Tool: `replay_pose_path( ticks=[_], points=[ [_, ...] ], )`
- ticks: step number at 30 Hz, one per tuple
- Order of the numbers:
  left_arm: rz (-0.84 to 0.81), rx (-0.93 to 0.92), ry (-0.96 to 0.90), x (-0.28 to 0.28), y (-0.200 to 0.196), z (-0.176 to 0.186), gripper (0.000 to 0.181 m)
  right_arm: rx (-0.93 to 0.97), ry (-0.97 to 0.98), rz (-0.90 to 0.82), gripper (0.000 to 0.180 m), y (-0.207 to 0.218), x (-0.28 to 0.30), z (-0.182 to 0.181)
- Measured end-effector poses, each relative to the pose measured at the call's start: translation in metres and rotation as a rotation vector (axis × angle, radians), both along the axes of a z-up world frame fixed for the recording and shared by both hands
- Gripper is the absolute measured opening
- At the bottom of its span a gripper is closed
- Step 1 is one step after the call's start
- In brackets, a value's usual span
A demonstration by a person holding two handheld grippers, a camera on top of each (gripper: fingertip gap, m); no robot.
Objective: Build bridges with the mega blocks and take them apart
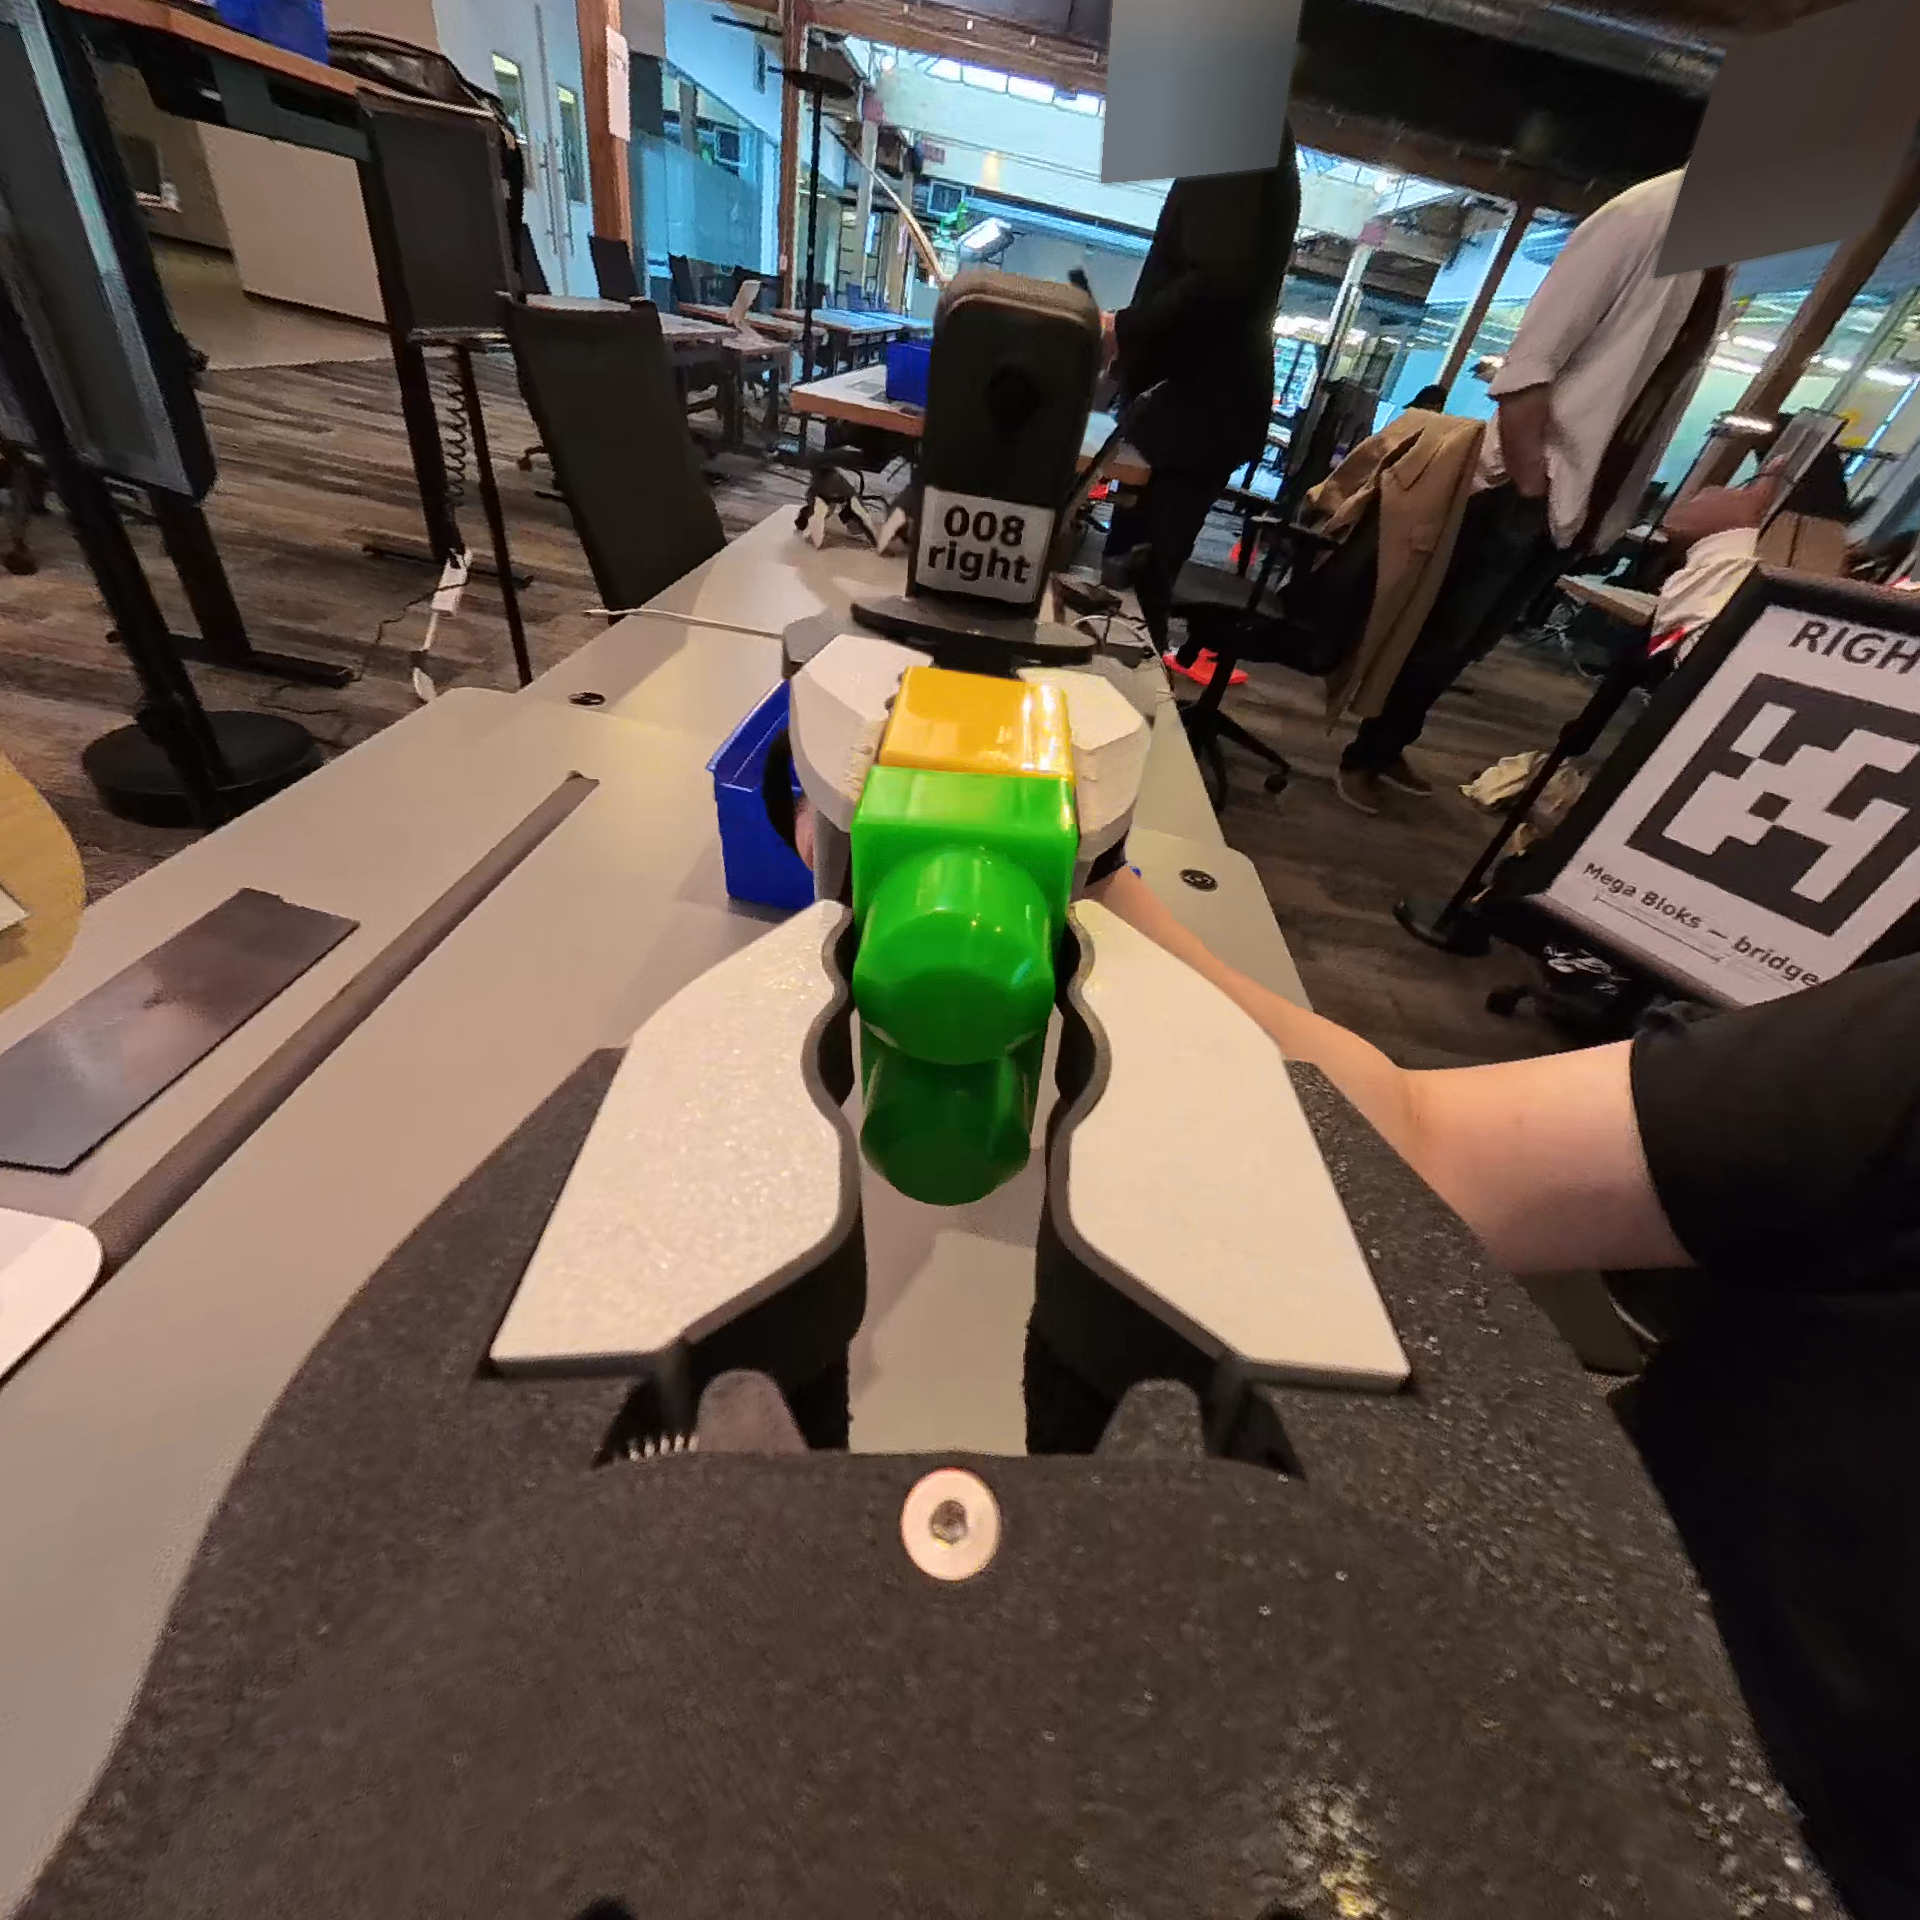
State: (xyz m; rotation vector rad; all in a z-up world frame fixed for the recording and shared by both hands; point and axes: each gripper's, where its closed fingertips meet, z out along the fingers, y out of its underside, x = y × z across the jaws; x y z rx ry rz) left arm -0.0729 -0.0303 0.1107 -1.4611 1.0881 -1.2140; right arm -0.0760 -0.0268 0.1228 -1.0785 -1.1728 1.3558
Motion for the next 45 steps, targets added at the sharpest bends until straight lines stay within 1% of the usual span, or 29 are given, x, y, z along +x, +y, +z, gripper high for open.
replay_pose_path(
  ticks=[2, 5, 7, 10, 11, 13, 14, 16, 18, 20, 21, 22, 23, 26, 29, 31, 33, 35, 37, 42, 45],
  points=[
    [0.013, -0.003, -0.012, -0.002, 0.003, 0.001, 0.035, 0.009, 0.006, -0.024, 0.036, 0.003, 0.005, 0.002],
    [0.006, -0.026, -0.083, -0.022, 0.005, 0.015, 0.036, -0.034, 0.129, -0.043, 0.035, 0.01, 0.04, 0.019],
    [0.05, 0.019, -0.057, -0.034, 0.01, 0.016, 0.035, -0.019, 0.103, -0.104, 0.036, 0.015, 0.056, 0.015],
    [0.019, 0.05, -0.069, -0.037, 0.001, 0.023, 0.035, -0.028, 0.131, -0.136, 0.036, 0.016, 0.07, 0.022],
    [0.022, 0.051, -0.064, -0.038, 0.0, 0.023, 0.035, -0.032, 0.114, -0.177, 0.036, 0.017, 0.073, 0.024],
    [0.035, 0.059, -0.036, -0.038, 0.001, 0.019, 0.035, 0.005, 0.045, -0.324, 0.035, 0.015, 0.086, 0.032],
    [0.034, 0.063, -0.028, -0.038, 0.001, 0.018, 0.035, 0.03, 0.011, -0.429, 0.035, 0.011, 0.098, 0.039],
    [0.026, 0.059, -0.032, -0.038, -0.001, 0.019, 0.035, 0.077, -0.111, -0.679, 0.036, 0.003, 0.135, 0.043],
    [0.017, 0.051, -0.042, -0.038, -0.003, 0.022, 0.036, 0.099, -0.262, -0.886, 0.036, -0.001, 0.183, 0.037],
    [0.003, 0.052, -0.036, -0.035, -0.006, 0.022, 0.036, 0.008, -0.399, -1.005, 0.036, 0.004, 0.237, 0.016],
    [0.001, 0.057, -0.028, -0.034, -0.007, 0.021, 0.036, -0.068, -0.459, -1.069, 0.036, 0.011, 0.268, 0.0],
    [0.0, 0.063, -0.022, -0.032, -0.009, 0.021, 0.036, -0.159, -0.505, -1.123, 0.036, 0.018, 0.298, -0.02],
    [-0.003, 0.069, -0.015, -0.03, -0.01, 0.021, 0.036, -0.256, -0.54, -1.137, 0.036, 0.024, 0.321, -0.044],
    [-0.007, 0.085, -0.003, -0.025, -0.015, 0.021, 0.036, -0.46, -0.6, -1.164, 0.036, 0.033, 0.369, -0.12],
    [-0.013, 0.092, 0.009, -0.02, -0.019, 0.02, 0.036, -0.531, -0.621, -1.139, 0.036, 0.038, 0.376, -0.174],
    [-0.012, 0.096, 0.02, -0.019, -0.021, 0.019, 0.036, -0.545, -0.693, -1.137, 0.037, 0.044, 0.379, -0.205],
    [-0.011, 0.098, 0.026, -0.018, -0.022, 0.018, 0.036, -0.595, -0.751, -1.093, 0.037, 0.045, 0.376, -0.23],
    [-0.015, 0.099, 0.025, -0.018, -0.025, 0.019, 0.036, -0.608, -0.84, -1.07, 0.037, 0.044, 0.375, -0.25],
    [-0.018, 0.105, 0.021, -0.018, -0.027, 0.021, 0.036, -0.596, -0.906, -1.06, 0.037, 0.041, 0.376, -0.261],
    [-0.021, 0.116, 0.027, -0.019, -0.029, 0.022, 0.036, -0.64, -0.974, -1.022, 0.037, 0.032, 0.379, -0.273],
    [-0.018, 0.11, 0.029, -0.019, -0.027, 0.021, 0.036, -0.649, -0.999, -1.02, 0.043, 0.026, 0.383, -0.271]
  ],
)
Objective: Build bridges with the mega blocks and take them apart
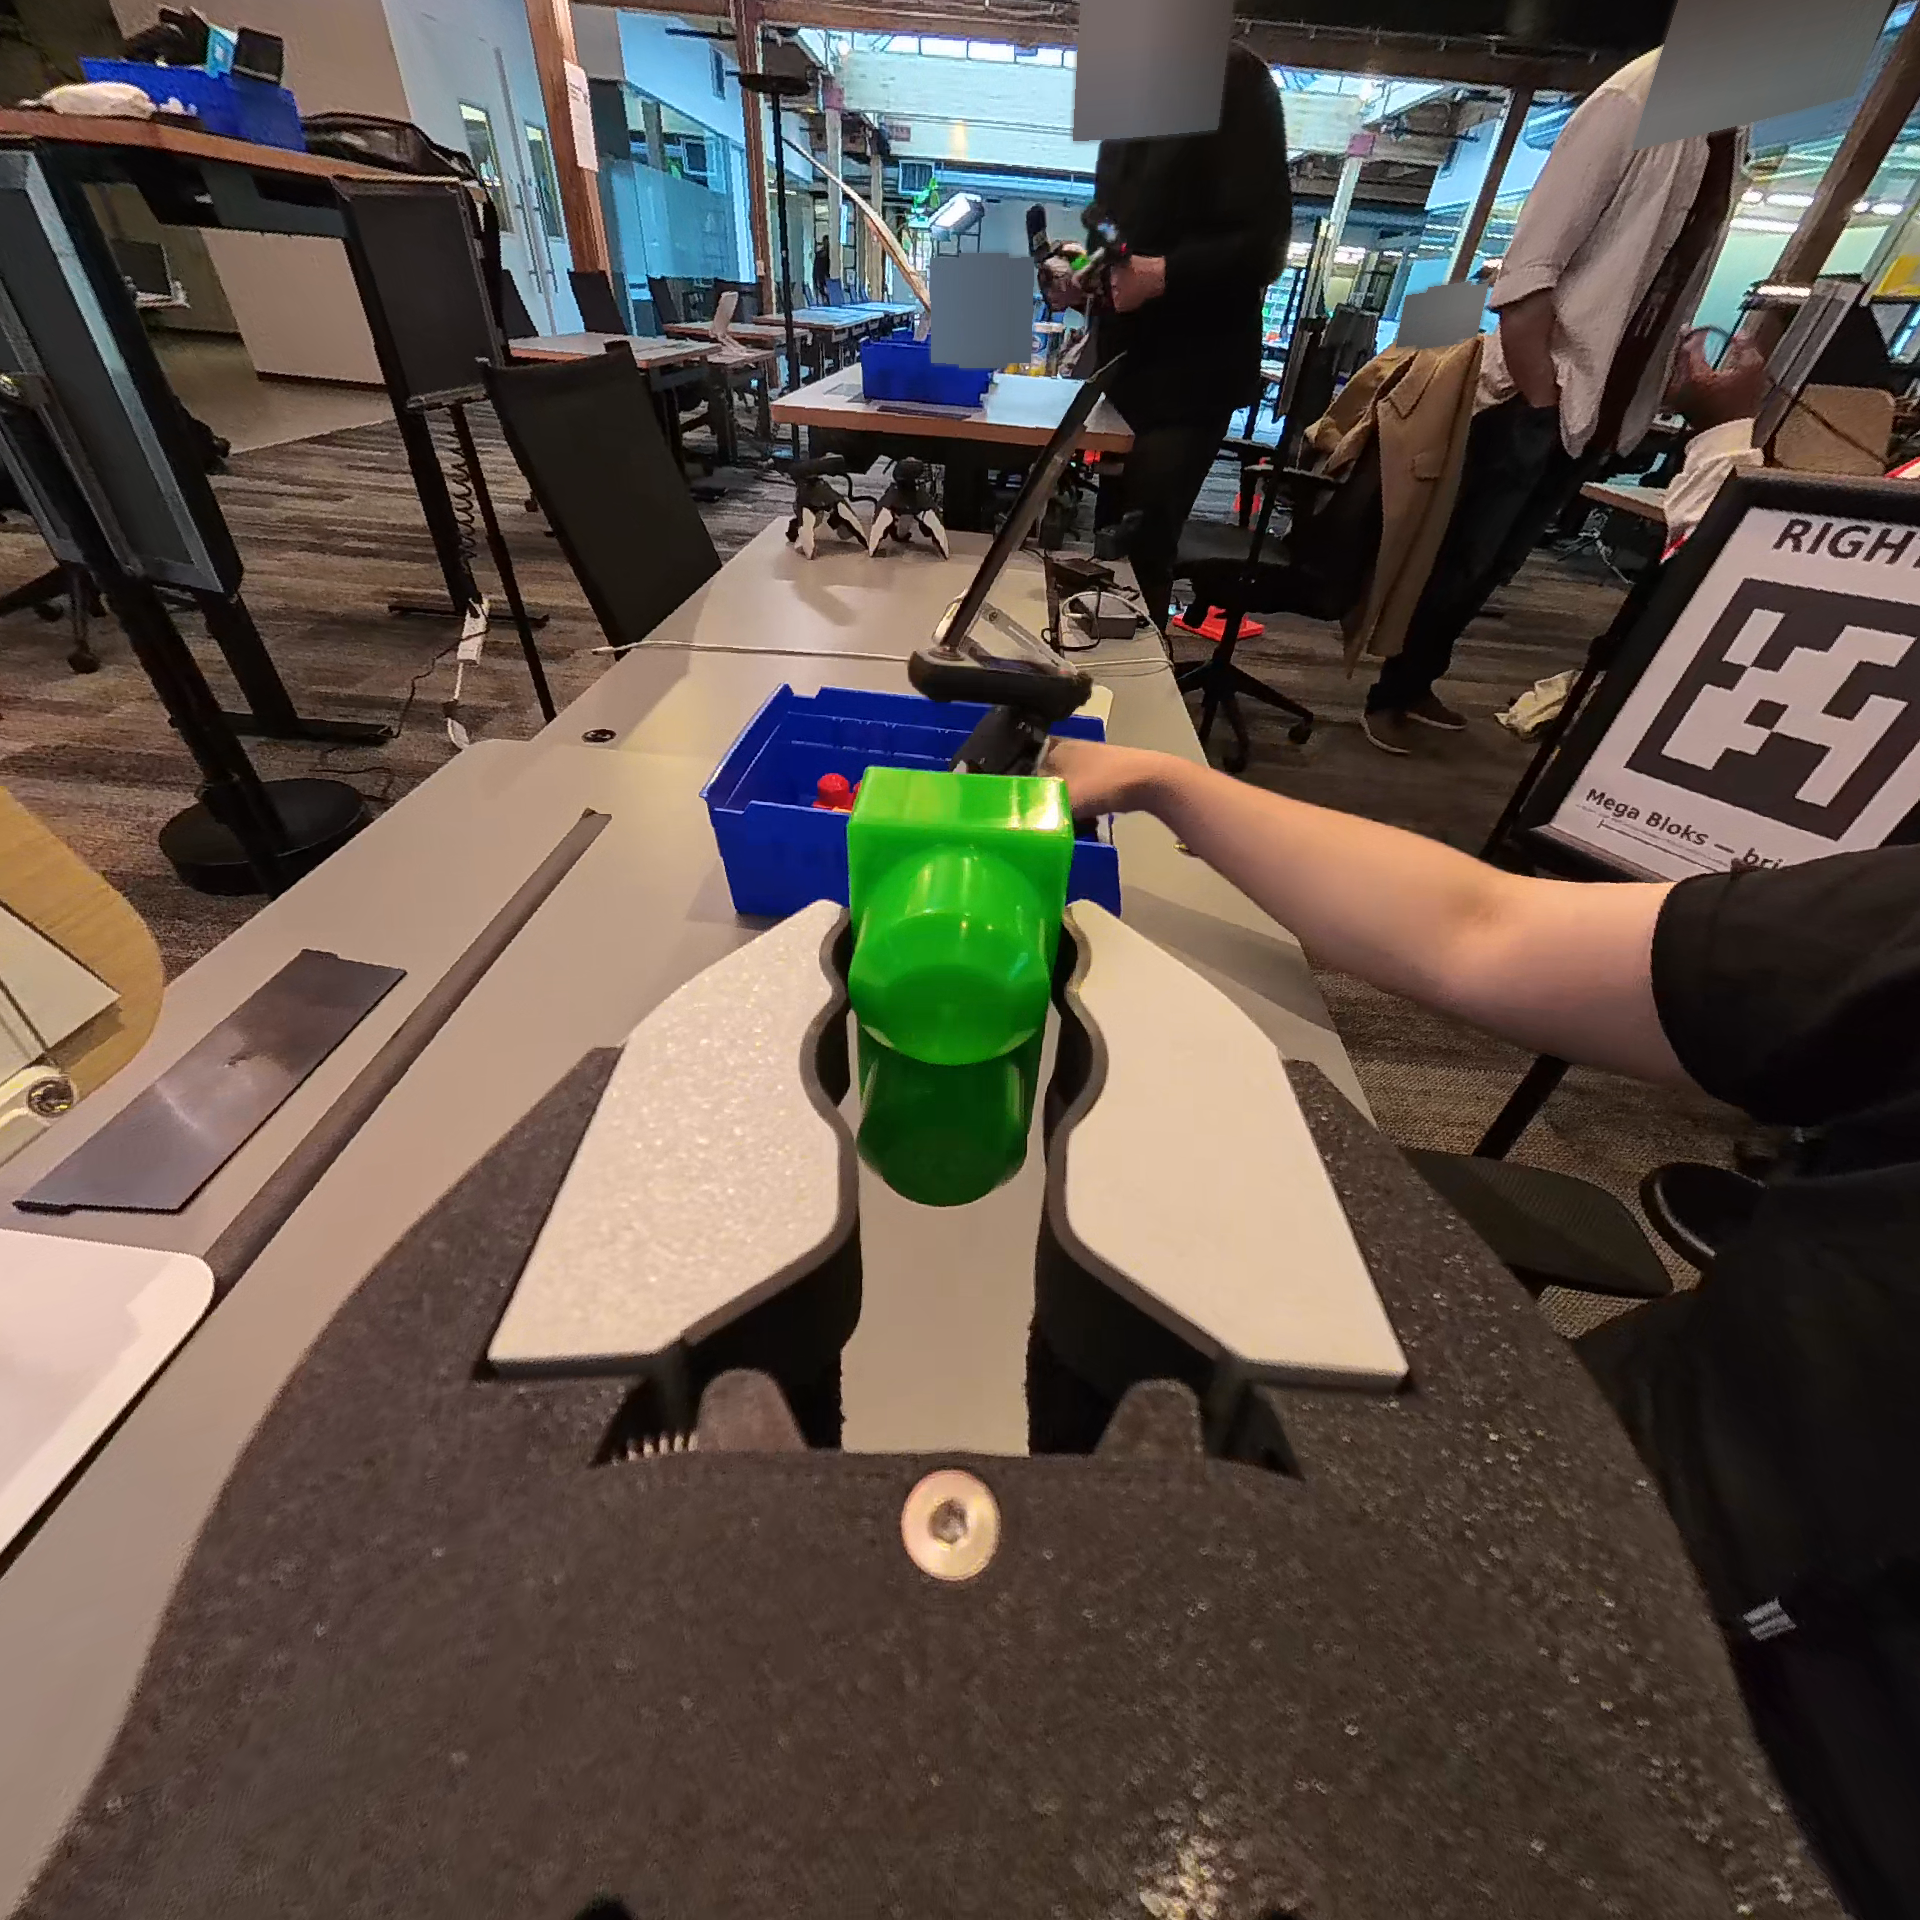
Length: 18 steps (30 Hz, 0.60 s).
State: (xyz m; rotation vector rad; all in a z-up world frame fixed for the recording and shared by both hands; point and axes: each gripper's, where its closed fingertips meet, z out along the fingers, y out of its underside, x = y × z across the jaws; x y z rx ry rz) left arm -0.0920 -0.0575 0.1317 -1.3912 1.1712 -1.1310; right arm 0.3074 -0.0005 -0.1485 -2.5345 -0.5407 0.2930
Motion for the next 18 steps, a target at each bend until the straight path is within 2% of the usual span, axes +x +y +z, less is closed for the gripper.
replay_pose_path(
  ticks=[3, 5, 8, 10, 12, 14, 16, 18],
  points=[
    [0.007, -0.009, -0.012, -0.002, 0.003, 0.001, 0.036, 0.055, -0.052, -0.018, 0.048, 0.0, 0.009, 0.022],
    [0.009, -0.017, -0.027, -0.003, 0.004, 0.003, 0.036, 0.156, -0.109, -0.051, 0.049, 0.004, 0.014, 0.058],
    [0.014, -0.03, -0.046, -0.002, 0.006, 0.005, 0.036, 0.405, -0.226, -0.115, 0.051, 0.01, 0.002, 0.142],
    [0.019, -0.04, -0.05, -0.001, 0.008, 0.004, 0.036, 0.59, -0.19, -0.082, 0.051, 0.009, -0.045, 0.202],
    [0.024, -0.056, -0.059, 0.0, 0.011, 0.003, 0.036, 0.739, 0.048, 0.12, 0.051, -0.001, -0.135, 0.25],
    [0.016, -0.08, -0.069, 0.001, 0.012, 0.003, 0.036, 0.783, 0.334, 0.434, 0.052, -0.029, -0.233, 0.279],
    [0.008, -0.093, -0.075, 0.001, 0.012, 0.002, 0.036, 0.742, 0.488, 0.647, 0.054, -0.05, -0.301, 0.285],
    [-0.003, -0.099, -0.083, 0.0, 0.011, 0.003, 0.036, 0.693, 0.508, 0.708, 0.057, -0.045, -0.342, 0.278]
  ],
)
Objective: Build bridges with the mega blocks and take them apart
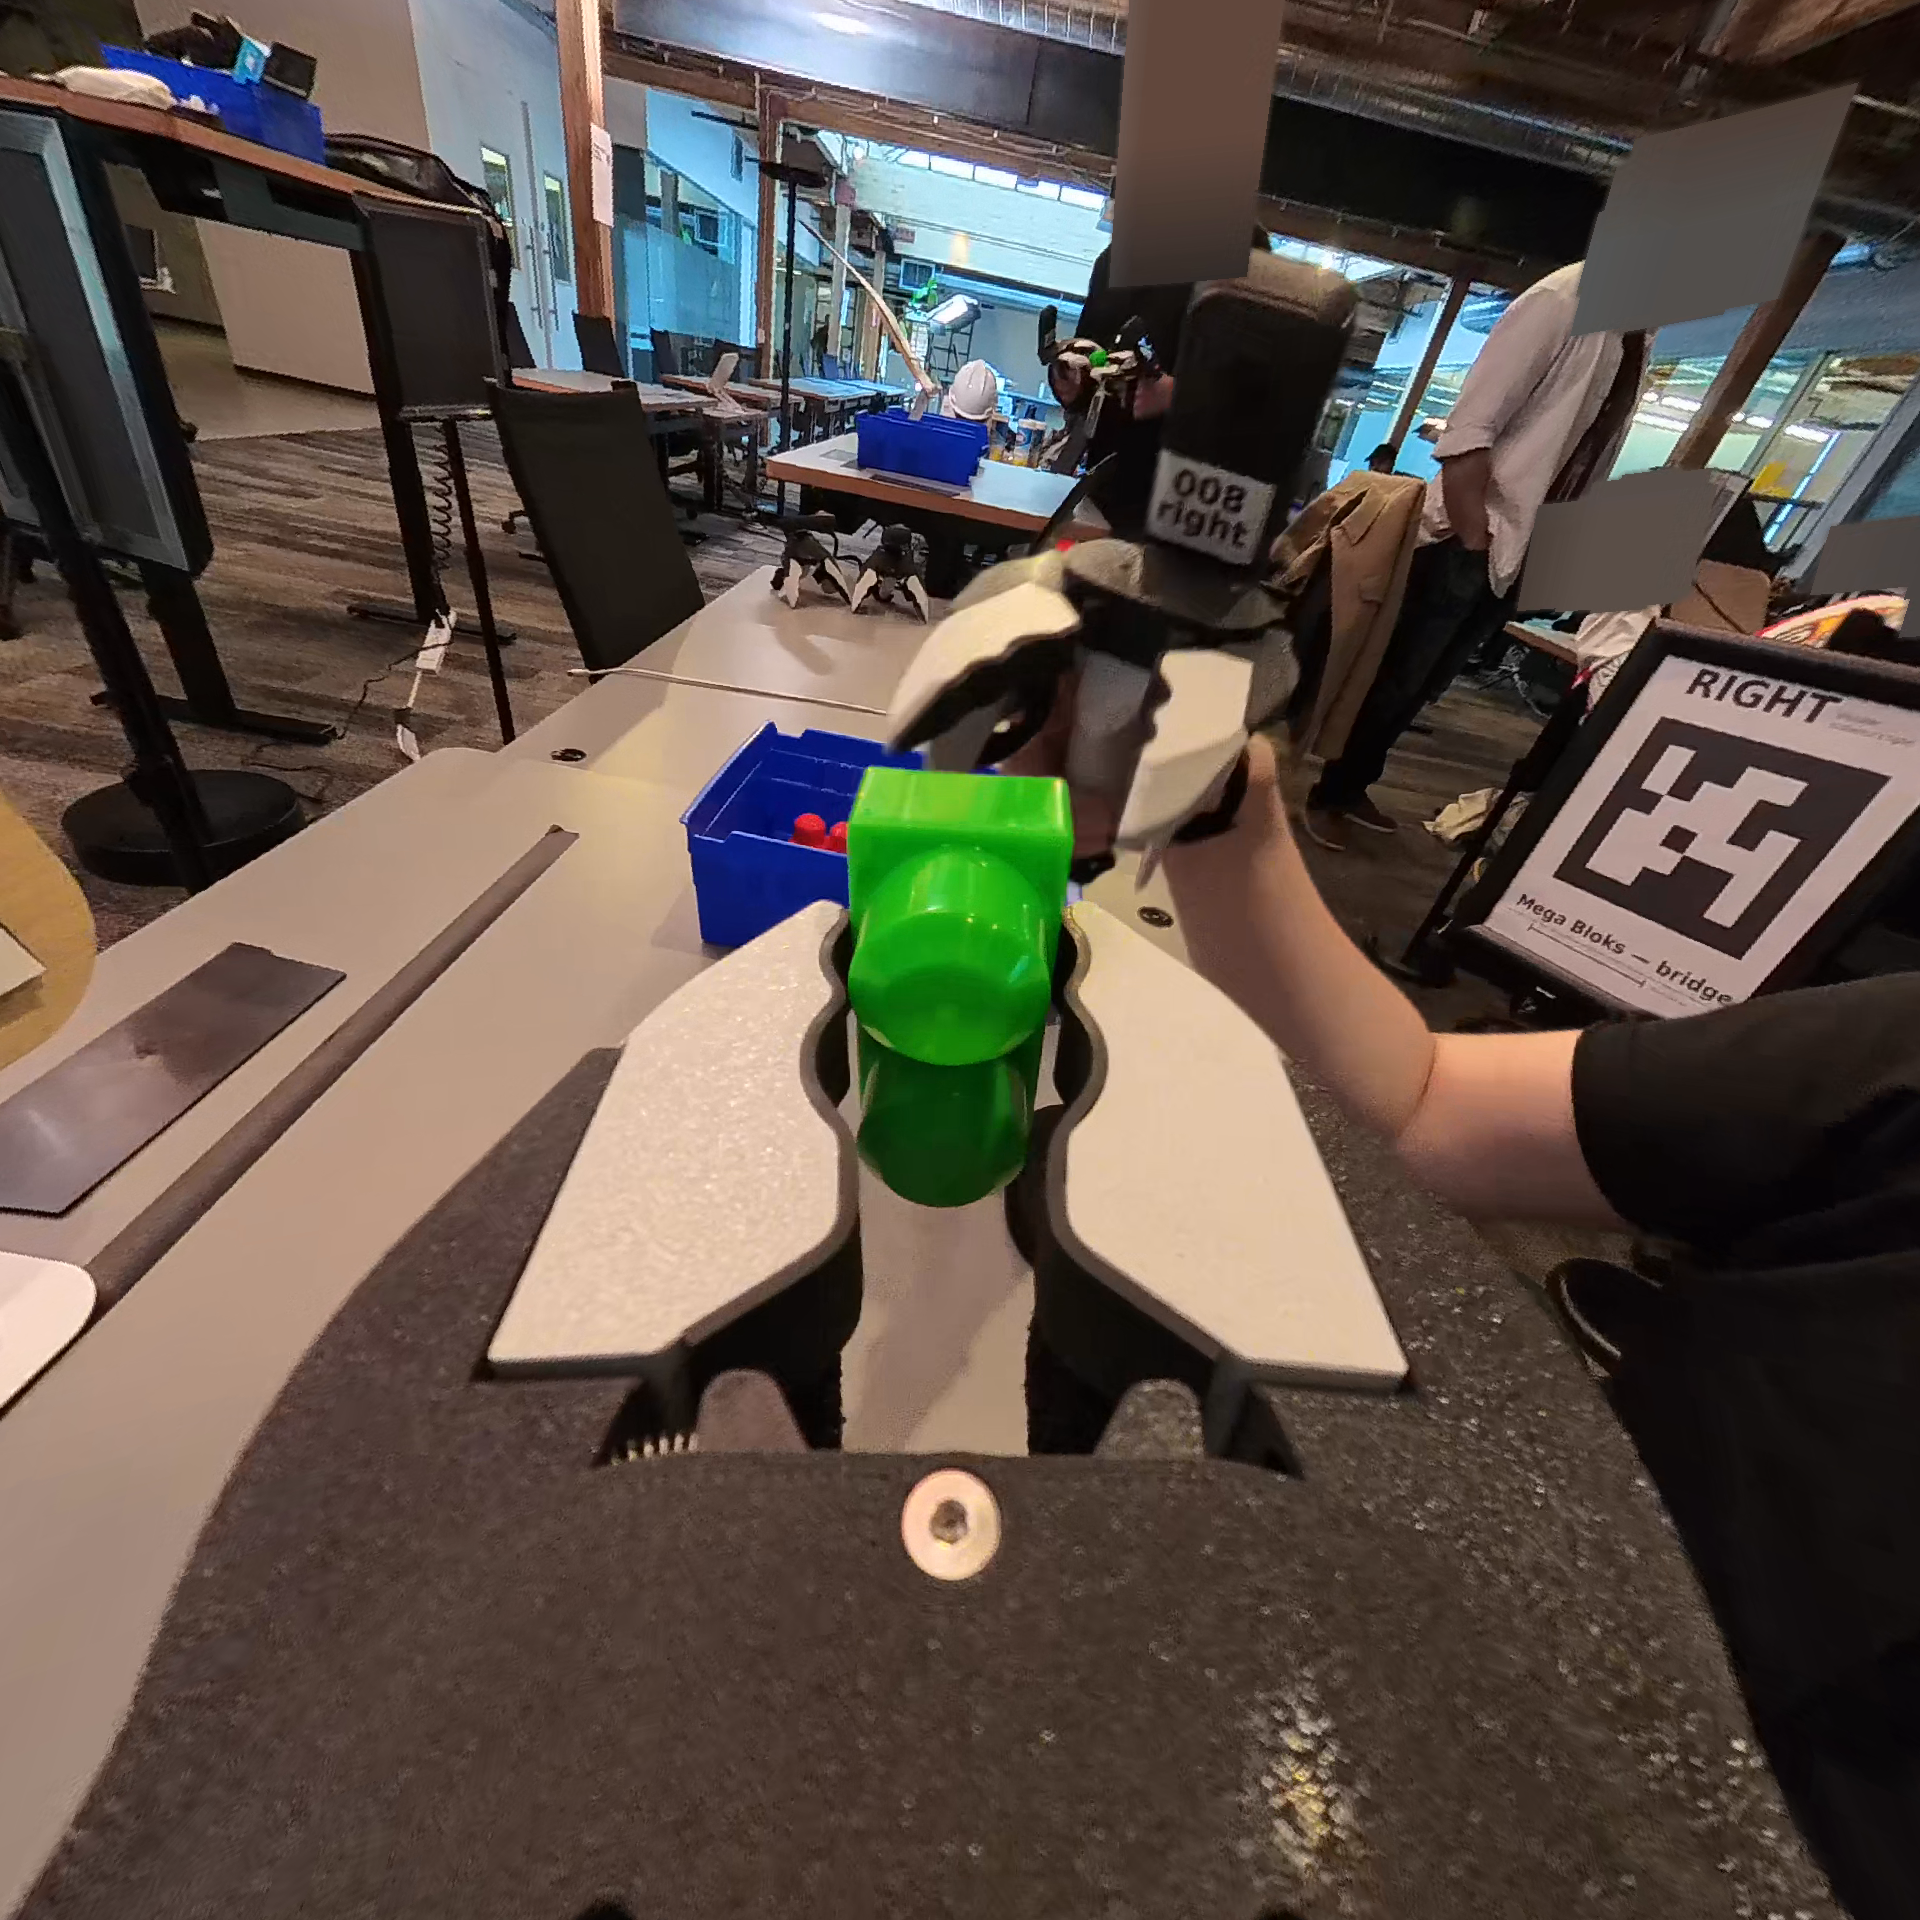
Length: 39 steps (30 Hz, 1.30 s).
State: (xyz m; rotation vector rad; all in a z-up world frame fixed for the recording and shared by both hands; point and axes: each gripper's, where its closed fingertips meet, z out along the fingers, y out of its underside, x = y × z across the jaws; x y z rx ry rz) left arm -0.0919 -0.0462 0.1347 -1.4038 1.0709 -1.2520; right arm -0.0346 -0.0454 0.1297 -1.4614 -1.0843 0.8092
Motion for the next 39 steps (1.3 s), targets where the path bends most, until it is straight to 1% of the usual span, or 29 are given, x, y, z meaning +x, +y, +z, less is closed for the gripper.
replay_pose_path(
  ticks=[3, 4, 5, 7, 11, 14, 16, 18, 19, 21, 24, 28, 33, 37, 39],
  points=[
    [-0.003, 0.002, -0.006, -0.002, 0.0, 0.002, 0.036, -0.012, 0.001, 0.102, 0.068, 0.004, -0.04, -0.006],
    [-0.007, 0.003, -0.007, -0.003, -0.001, 0.002, 0.036, -0.023, 0.001, 0.132, 0.069, 0.004, -0.049, -0.007],
    [-0.013, 0.003, -0.008, -0.003, -0.001, 0.002, 0.036, -0.025, -0.006, 0.172, 0.062, 0.003, -0.056, -0.009],
    [-0.04, 0.0, -0.02, -0.004, -0.005, 0.004, 0.036, -0.032, -0.015, 0.238, 0.039, -0.001, -0.063, -0.012],
    [-0.044, -0.004, -0.037, -0.003, -0.004, 0.005, 0.037, -0.072, 0.068, 0.286, 0.036, -0.003, -0.062, -0.007],
    [-0.044, -0.004, 0.007, -0.002, -0.002, -0.005, 0.051, -0.088, 0.118, 0.299, 0.036, 0.0, -0.056, -0.005],
    [-0.051, -0.007, 0.059, 0.001, -0.001, -0.015, 0.052, -0.088, 0.146, 0.294, 0.036, 0.003, -0.049, -0.004],
    [-0.065, -0.015, 0.073, 0.006, -0.001, -0.021, 0.052, -0.095, 0.176, 0.308, 0.036, 0.003, -0.046, -0.002],
    [-0.071, -0.022, 0.077, 0.01, 0.0, -0.024, 0.051, -0.097, 0.186, 0.319, 0.036, 0.002, -0.045, -0.001],
    [-0.105, -0.02, 0.059, 0.015, -0.002, -0.024, 0.035, -0.081, 0.183, 0.33, 0.036, 0.001, -0.044, -0.001],
    [-0.102, -0.02, 0.032, 0.017, 0.001, -0.023, 0.035, -0.067, 0.187, 0.316, 0.036, 0.005, -0.042, -0.002],
    [-0.084, -0.027, 0.051, 0.016, 0.004, -0.025, 0.035, -0.062, 0.159, 0.279, 0.037, 0.01, -0.042, -0.007],
    [-0.044, 0.002, 0.095, 0.016, 0.006, -0.028, 0.035, -0.091, 0.111, 0.278, 0.036, 0.011, -0.04, -0.014],
    [-0.046, -0.022, 0.08, 0.013, 0.007, -0.024, 0.035, -0.105, 0.115, 0.267, 0.036, 0.012, -0.04, -0.012],
    [-0.022, -0.035, 0.049, 0.0, 0.013, -0.018, 0.035, -0.109, 0.146, 0.227, 0.036, 0.019, -0.029, -0.008]
  ],
)
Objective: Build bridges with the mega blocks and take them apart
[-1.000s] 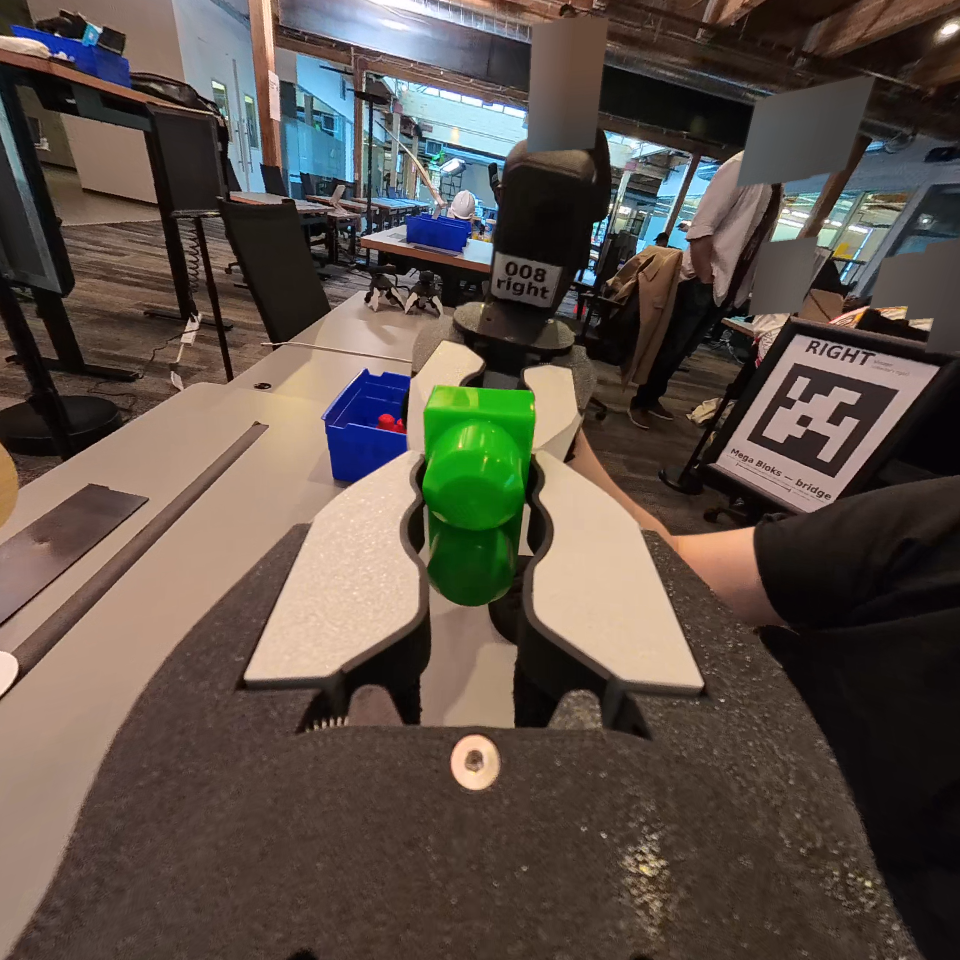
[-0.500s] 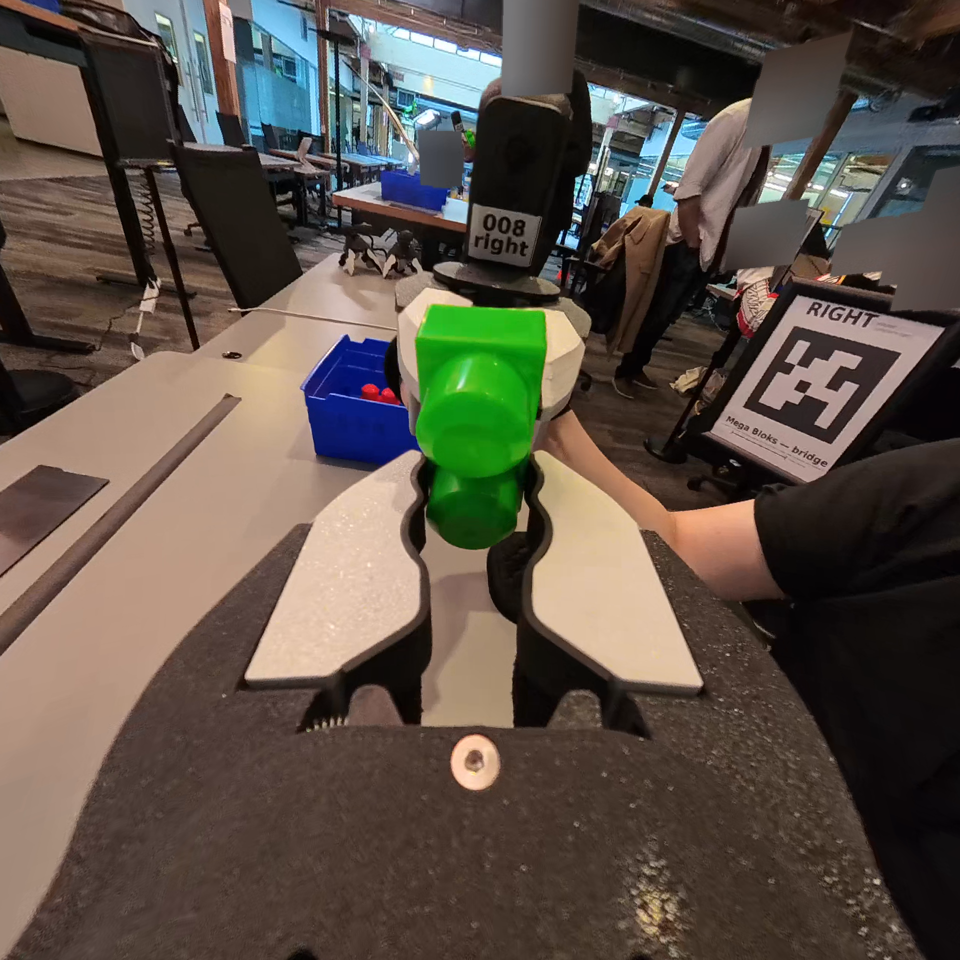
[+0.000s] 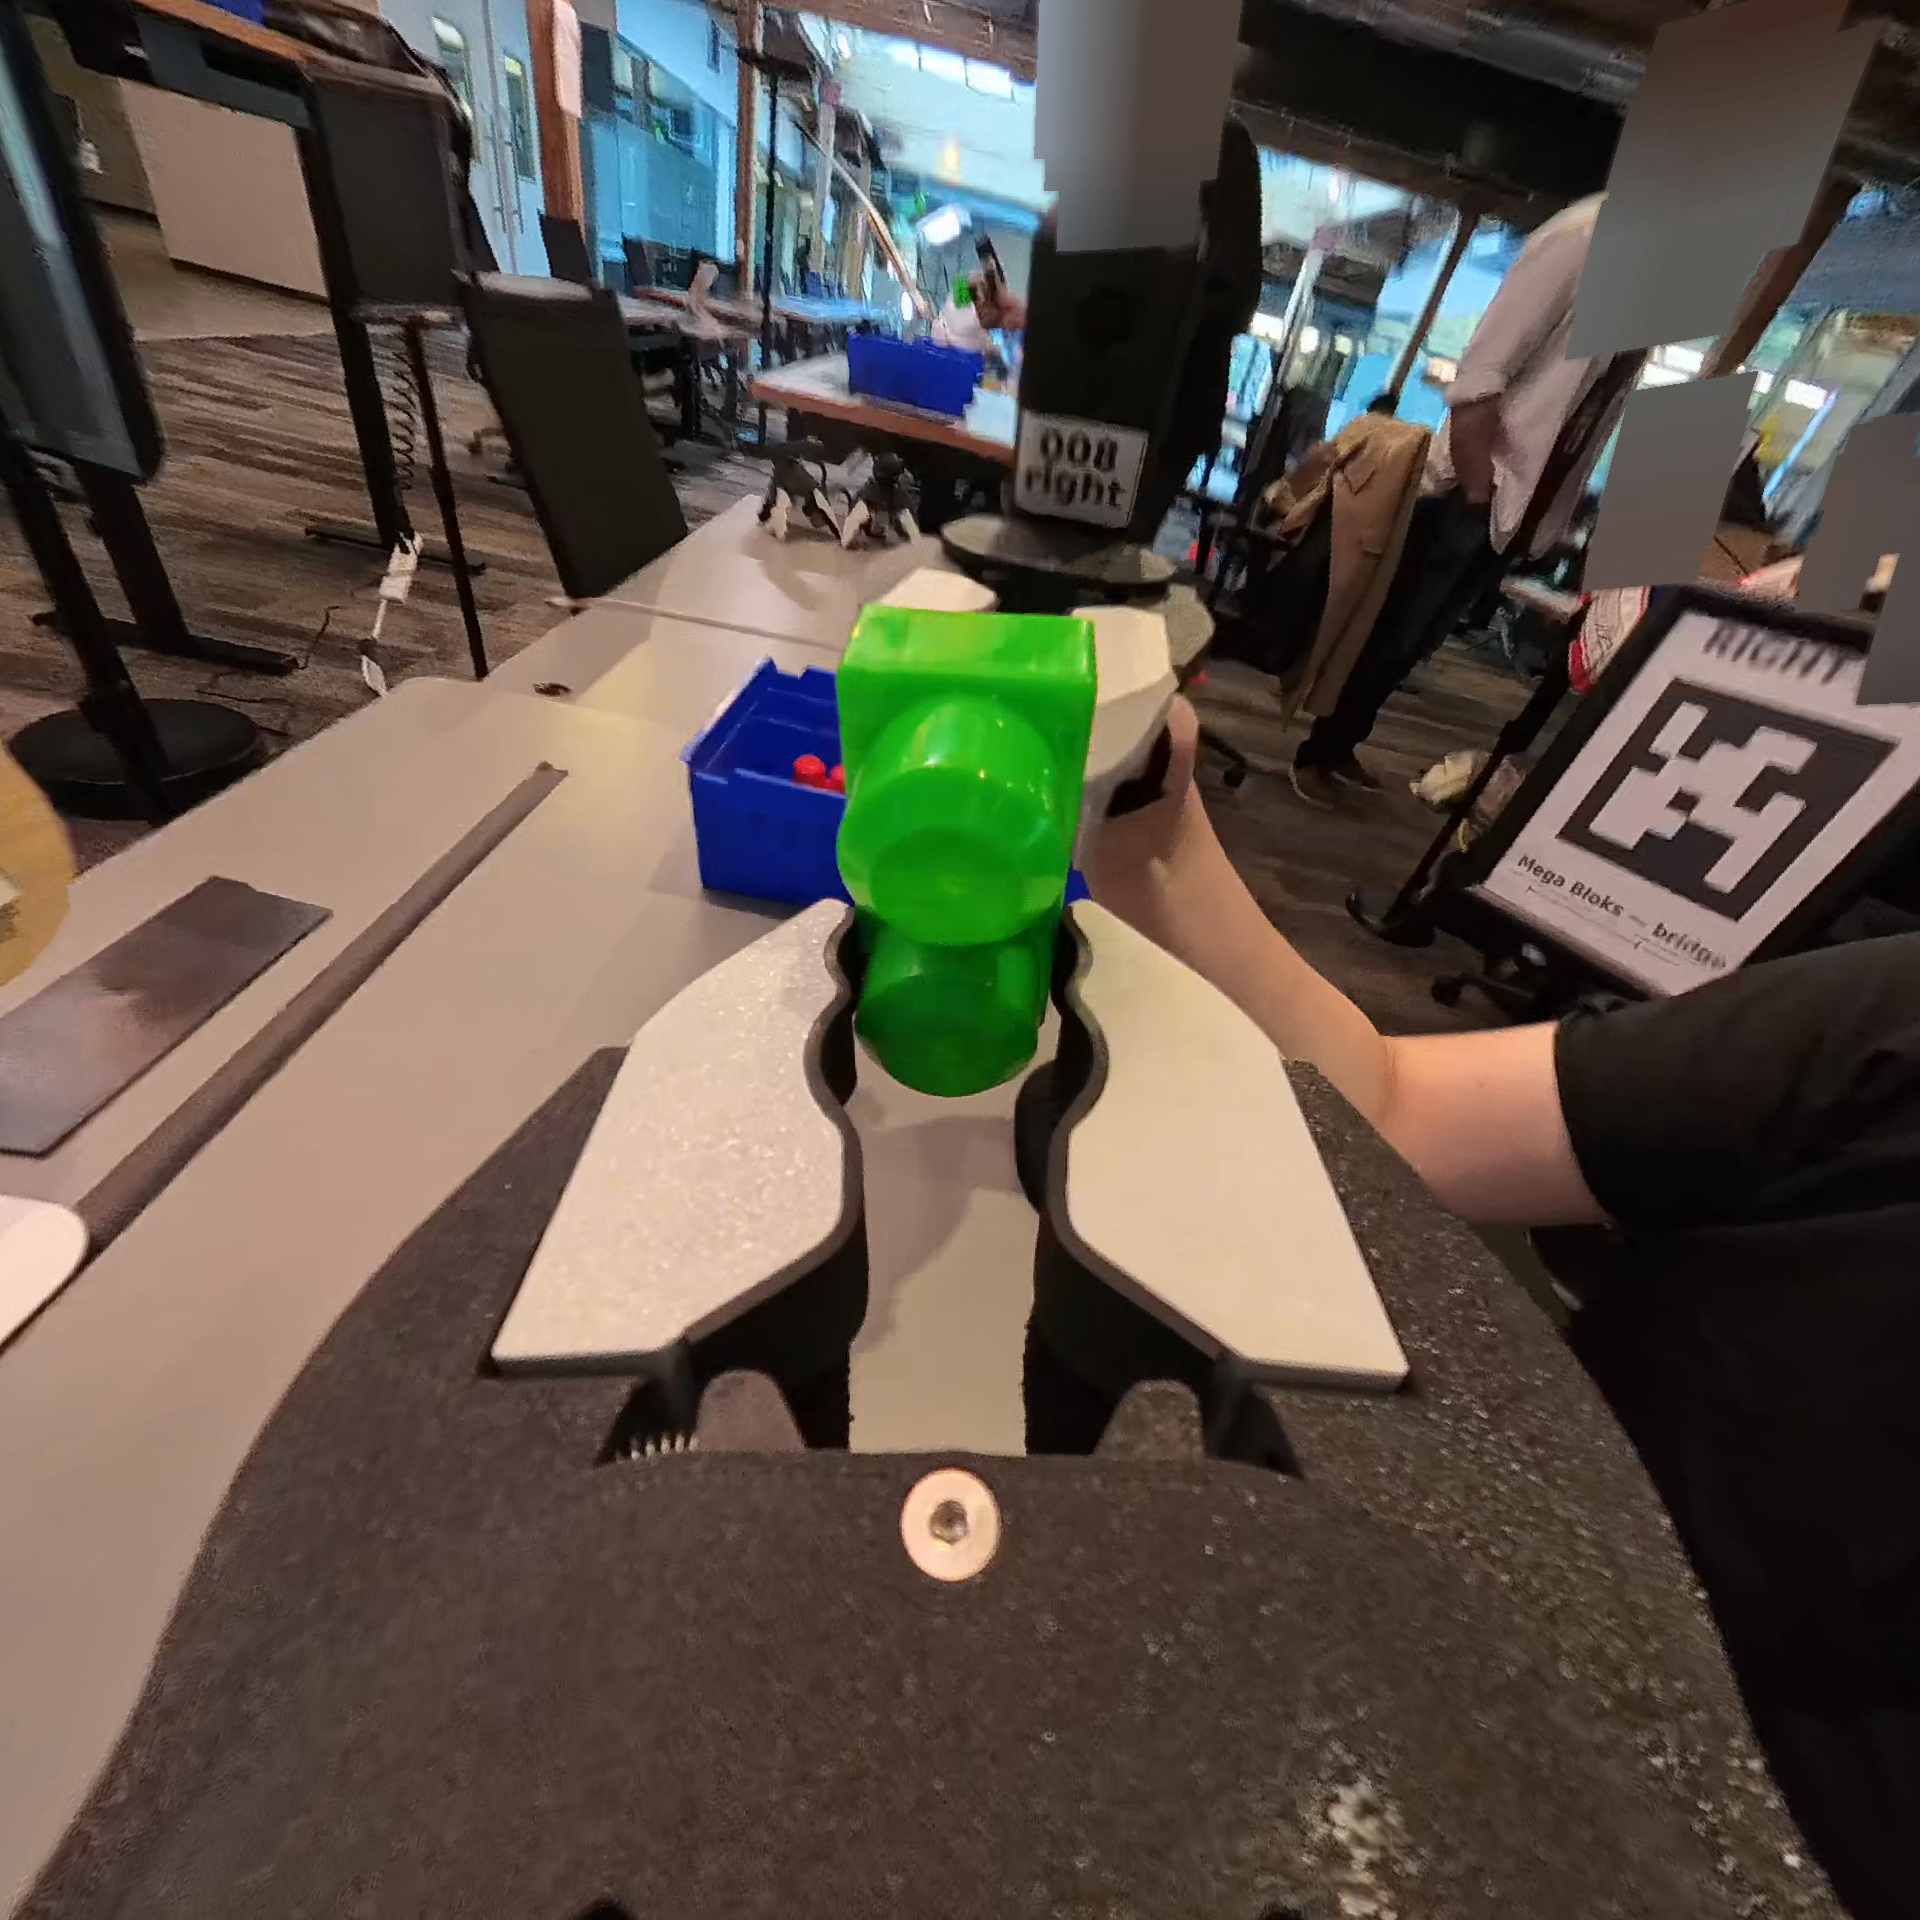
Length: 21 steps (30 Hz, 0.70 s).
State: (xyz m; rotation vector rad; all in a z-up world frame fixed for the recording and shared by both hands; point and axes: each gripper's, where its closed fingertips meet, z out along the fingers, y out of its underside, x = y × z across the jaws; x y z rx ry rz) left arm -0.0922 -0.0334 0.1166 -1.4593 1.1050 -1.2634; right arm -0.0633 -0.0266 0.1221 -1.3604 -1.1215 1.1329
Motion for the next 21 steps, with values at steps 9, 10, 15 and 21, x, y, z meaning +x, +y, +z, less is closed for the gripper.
replay_pose_path(
  ticks=[9, 10, 15, 21],
  points=[
    [0.051, 0.018, -0.101, -0.048, 0.003, 0.026, 0.035, 0.114, 0.044, -0.35, 0.036, -0.003, 0.102, 0.038],
    [0.05, 0.024, -0.094, -0.048, 0.002, 0.026, 0.035, 0.146, -0.004, -0.475, 0.036, -0.002, 0.126, 0.039],
    [0.016, 0.042, -0.072, -0.04, -0.007, 0.025, 0.035, 0.012, -0.352, -0.927, 0.036, 0.019, 0.275, -0.022],
    [-0.005, 0.05, -0.031, -0.025, -0.014, 0.02, 0.035, -0.325, -0.469, -1.058, 0.036, 0.036, 0.382, -0.15]
  ],
)
